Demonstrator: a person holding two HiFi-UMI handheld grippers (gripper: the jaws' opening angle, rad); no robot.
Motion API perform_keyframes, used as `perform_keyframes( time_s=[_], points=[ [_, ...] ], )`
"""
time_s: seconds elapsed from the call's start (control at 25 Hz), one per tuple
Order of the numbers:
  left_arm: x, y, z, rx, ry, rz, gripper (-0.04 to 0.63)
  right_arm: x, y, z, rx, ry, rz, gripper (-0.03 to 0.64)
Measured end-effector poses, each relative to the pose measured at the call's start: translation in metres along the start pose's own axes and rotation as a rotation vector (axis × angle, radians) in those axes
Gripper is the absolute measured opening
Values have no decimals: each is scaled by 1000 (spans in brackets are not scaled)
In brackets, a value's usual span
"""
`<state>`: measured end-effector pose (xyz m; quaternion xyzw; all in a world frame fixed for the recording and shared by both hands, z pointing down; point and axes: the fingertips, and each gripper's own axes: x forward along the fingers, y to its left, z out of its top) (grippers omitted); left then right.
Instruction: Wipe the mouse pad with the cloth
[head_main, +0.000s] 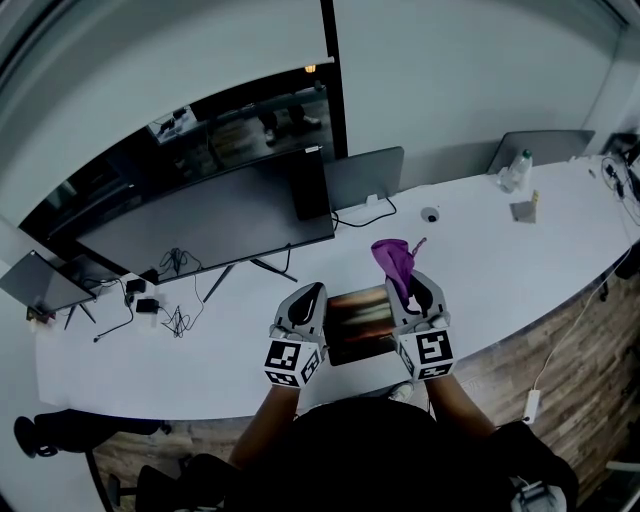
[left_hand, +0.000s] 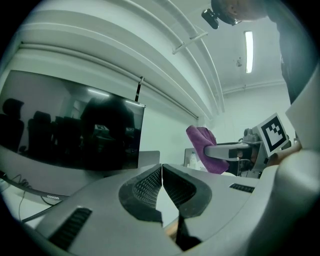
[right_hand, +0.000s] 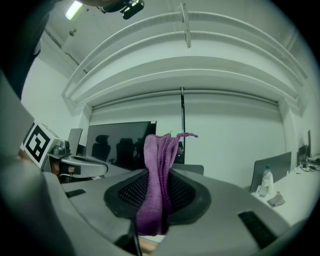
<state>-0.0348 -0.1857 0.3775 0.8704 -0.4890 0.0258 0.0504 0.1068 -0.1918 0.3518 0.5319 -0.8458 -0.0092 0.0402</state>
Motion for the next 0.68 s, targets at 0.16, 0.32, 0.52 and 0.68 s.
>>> perform_keyframes(
  time_s=[0.16, 0.32, 0.52, 0.68],
  points=[
    [-1, 2, -3, -2, 6, 3, 23, 2, -1, -4, 3, 10, -5, 112],
    [0, 2, -4, -5, 4, 2, 23, 2, 0, -7, 4, 13, -3, 112],
    [-1, 4, -4, -5, 4, 6, 23, 3, 3, -6, -6, 14, 4, 112],
    [-1, 6, -7, -3, 13, 6, 23, 6, 3, -10, -18, 29, -5, 113]
  ],
)
